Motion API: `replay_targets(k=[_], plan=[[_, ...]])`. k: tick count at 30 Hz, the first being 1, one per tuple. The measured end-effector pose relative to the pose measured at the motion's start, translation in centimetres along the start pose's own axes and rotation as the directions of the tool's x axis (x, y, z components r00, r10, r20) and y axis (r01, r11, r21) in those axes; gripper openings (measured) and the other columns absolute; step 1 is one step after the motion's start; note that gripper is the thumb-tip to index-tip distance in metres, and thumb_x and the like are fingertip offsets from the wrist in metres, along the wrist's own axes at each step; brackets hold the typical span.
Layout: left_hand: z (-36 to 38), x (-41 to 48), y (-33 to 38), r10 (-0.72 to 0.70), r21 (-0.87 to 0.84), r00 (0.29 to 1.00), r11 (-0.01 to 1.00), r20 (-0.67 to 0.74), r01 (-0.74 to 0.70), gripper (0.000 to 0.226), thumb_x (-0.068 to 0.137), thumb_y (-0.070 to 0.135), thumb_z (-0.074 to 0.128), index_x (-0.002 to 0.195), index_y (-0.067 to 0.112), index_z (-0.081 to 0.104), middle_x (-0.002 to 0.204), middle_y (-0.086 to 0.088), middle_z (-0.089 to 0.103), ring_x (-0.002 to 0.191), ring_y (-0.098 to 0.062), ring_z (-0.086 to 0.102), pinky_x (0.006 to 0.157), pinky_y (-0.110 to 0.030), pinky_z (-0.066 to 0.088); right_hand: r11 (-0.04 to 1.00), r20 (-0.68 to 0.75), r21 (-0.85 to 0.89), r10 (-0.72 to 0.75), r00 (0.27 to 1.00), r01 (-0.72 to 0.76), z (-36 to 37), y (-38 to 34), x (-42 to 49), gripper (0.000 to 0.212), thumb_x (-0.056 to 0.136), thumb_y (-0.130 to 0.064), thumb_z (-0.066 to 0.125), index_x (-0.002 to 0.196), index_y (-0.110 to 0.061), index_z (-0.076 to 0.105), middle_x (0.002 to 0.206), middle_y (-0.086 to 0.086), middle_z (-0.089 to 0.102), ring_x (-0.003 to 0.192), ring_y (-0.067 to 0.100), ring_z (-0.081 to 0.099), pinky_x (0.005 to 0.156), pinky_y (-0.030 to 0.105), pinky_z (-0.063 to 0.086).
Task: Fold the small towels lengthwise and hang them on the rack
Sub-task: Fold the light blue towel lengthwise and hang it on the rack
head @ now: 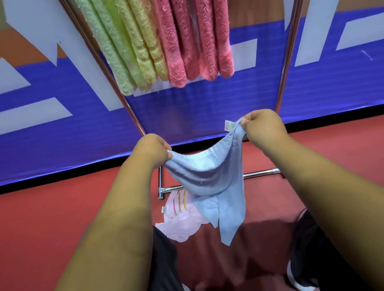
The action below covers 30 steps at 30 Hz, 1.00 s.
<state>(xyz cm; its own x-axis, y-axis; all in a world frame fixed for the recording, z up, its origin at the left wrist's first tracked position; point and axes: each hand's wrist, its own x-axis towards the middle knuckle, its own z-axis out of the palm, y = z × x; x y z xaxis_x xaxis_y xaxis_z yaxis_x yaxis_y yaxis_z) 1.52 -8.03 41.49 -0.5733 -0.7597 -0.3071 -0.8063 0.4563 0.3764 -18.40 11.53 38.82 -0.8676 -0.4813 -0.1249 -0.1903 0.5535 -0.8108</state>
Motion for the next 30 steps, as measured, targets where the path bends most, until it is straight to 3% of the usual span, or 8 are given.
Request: replay_targets(k=[3,6,10,13,19,24,28,30], plan=[[0.2,-0.5,0.6,-0.019,0.093,0.997,0.996,0.071,0.013,0.024,0.101,0.014,0.066,0.12,0.015,0.081,0.118,-0.015,0.077,0.114,-0.034,0.073,0.099,-0.039,0.059,0.999,-0.034,0.032,0.021,0.999,-0.02,-0.2,-0.3,-0.1,0.024,0.097,-0.016,0.062,0.085,-0.012,0.082,0.083,0.018,0.076,0.074,0.03,0.063,0.065,0.031,0.046],[0.6,-0.8,1.0,-0.032,0.163,0.991,0.987,0.127,0.011,0.029,0.104,0.019,0.063,0.127,0.007,0.075,0.125,-0.017,0.074,0.12,-0.036,0.069,0.099,-0.039,0.055,0.998,-0.043,0.051,0.049,0.998,-0.046,-0.2,-0.3,-0.2,0.028,0.093,-0.014,0.062,0.066,-0.007,0.064,0.063,0.01,0.055,0.068,0.027,0.049,0.056,0.031,0.037],[0.9,-0.4,0.7,-0.003,0.172,0.997,0.985,0.081,-0.011,0.025,0.105,0.024,0.062,0.121,0.01,0.075,0.122,-0.018,0.074,0.117,-0.037,0.068,0.097,-0.04,0.054,0.995,-0.071,0.094,0.042,0.997,-0.035,0.0,-0.1,-0.3,0.017,0.097,-0.025,0.065,0.088,-0.014,0.074,0.082,-0.002,0.071,0.082,0.022,0.065,0.067,0.03,0.044],[1.0,0.3,0.2,-0.014,0.156,1.0,0.988,0.006,0.012,0.024,0.103,0.03,0.067,0.107,0.008,0.075,0.114,-0.018,0.075,0.111,-0.037,0.069,0.095,-0.042,0.055,0.998,-0.059,0.05,0.031,0.998,-0.028,0.2,0.0,0.0,0.018,0.097,-0.02,0.064,0.084,-0.011,0.073,0.083,0.005,0.073,0.082,0.025,0.064,0.072,0.031,0.047],[0.7,0.6,-0.2,-0.037,0.197,0.983,0.978,-0.182,0.073,0.015,0.091,0.039,0.079,0.082,0.031,0.071,0.108,-0.005,0.071,0.108,-0.031,0.064,0.089,-0.042,0.058,0.98,0.032,-0.177,0.102,0.994,-0.095,0.1,0.7,0.0,0.016,0.092,-0.021,0.071,0.077,-0.018,0.075,0.09,0.008,0.078,0.089,0.033,0.072,0.084,0.037,0.061],[0.7,1.0,-0.2,-0.123,0.074,0.977,0.988,-0.173,0.137,0.017,0.088,0.038,0.08,0.08,0.026,0.072,0.104,-0.006,0.073,0.097,-0.03,0.071,0.086,-0.042,0.063,0.989,0.08,0.115,0.08,0.994,-0.089,0.5,0.9,-0.2,0.013,0.1,-0.015,0.072,0.089,-0.013,0.078,0.064,0.005,0.074,0.058,0.022,0.072,0.073,0.034,0.065],[0.3,1.2,-0.2,-0.08,0.02,0.97,0.996,-0.232,0.087,0.016,0.098,0.029,0.075,0.097,0.014,0.081,0.104,-0.012,0.076,0.103,-0.034,0.071,0.089,-0.043,0.063,0.992,0.073,0.116,0.038,0.997,-0.046,0.8,0.1,-0.3,0.024,0.099,-0.002,0.057,0.094,-0.015,0.076,0.078,0.01,0.08,0.071,0.02,0.079,0.072,0.029,0.064],[0.3,1.4,-0.2,-0.073,-0.054,0.956,0.997,-0.284,0.06,0.023,0.101,0.031,0.071,0.093,0.012,0.081,0.099,-0.013,0.077,0.098,-0.033,0.071,0.084,-0.039,0.061,0.962,0.224,0.26,0.026,0.974,-0.085,0.6,-0.2,-0.5,0.025,0.098,0.006,0.058,0.095,-0.01,0.077,0.088,0.017,0.082,0.078,0.022,0.082,0.082,0.036,0.068]])
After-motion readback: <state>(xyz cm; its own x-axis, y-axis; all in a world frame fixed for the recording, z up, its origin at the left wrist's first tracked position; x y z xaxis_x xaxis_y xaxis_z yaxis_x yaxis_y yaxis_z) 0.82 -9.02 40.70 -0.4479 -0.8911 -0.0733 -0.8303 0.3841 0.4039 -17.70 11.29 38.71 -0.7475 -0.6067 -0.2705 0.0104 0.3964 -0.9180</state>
